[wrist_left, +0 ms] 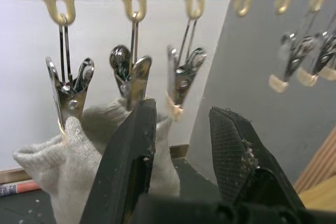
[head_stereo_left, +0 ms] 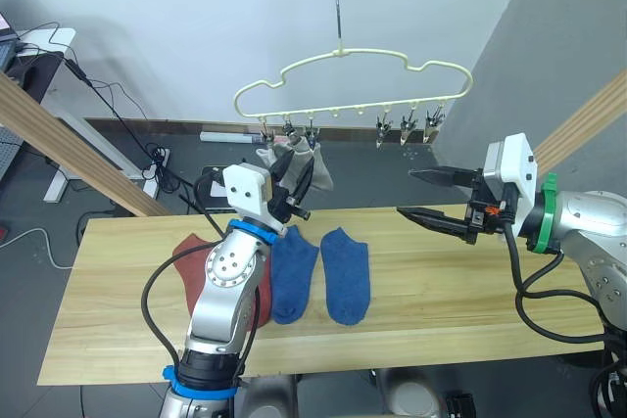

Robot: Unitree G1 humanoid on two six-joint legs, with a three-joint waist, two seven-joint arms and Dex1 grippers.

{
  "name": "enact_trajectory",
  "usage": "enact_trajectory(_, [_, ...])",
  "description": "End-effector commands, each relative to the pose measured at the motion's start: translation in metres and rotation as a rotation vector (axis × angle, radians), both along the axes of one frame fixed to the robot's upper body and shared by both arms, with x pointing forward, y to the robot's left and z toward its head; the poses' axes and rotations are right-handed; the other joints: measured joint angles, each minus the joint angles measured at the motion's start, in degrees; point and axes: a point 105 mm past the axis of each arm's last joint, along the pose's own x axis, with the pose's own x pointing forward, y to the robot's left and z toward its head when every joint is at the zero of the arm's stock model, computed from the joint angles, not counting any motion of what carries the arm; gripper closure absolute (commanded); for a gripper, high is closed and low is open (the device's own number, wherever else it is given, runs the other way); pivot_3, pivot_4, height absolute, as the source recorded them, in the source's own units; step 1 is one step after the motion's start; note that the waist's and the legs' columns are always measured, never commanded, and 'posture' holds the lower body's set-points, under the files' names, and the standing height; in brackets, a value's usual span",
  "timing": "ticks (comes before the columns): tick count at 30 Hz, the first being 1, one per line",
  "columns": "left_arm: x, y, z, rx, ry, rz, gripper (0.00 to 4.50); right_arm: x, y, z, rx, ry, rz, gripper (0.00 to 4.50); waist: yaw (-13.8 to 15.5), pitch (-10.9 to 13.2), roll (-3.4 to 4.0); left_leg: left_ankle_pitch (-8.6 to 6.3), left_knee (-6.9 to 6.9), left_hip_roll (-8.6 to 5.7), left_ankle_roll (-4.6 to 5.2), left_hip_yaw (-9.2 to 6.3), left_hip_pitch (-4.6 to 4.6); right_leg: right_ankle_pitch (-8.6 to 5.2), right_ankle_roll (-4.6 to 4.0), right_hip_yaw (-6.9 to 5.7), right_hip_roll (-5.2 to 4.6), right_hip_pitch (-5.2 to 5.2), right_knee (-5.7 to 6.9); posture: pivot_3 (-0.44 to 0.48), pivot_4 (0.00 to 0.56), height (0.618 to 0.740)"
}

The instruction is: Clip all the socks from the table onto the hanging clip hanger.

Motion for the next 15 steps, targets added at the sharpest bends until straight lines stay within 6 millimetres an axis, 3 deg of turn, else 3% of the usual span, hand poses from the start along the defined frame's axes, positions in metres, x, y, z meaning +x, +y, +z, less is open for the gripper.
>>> enact_trajectory(1, [-0.001, -0.004, 0.014, -0.013, -0.079, -0.01, 2.74, -0.007, 0.005, 0.01, 0.001, -0.034, 0.034, 1.42, 0.0, 0.0, 0.0, 0.0, 0.0, 0.0, 0.0, 0.0, 0.0, 0.0, 0.0, 0.0, 0.0, 0.0, -0.01, -0.298, 0.305, 0.74])
enact_trajectory(15, [0.012, -0.009, 0.029, -0.033, -0.14, 0.038, 2.74, -0.008, 0.008, 0.014, 0.012, -0.018, 0.056, 1.42, -0.4, 0.0, 0.0, 0.0, 0.01, 0.0, 0.0, 0.01, -0.01, 0.0, 0.0, -0.01, 0.0, 0.0, 0.01, -0.308, 0.303, 0.74])
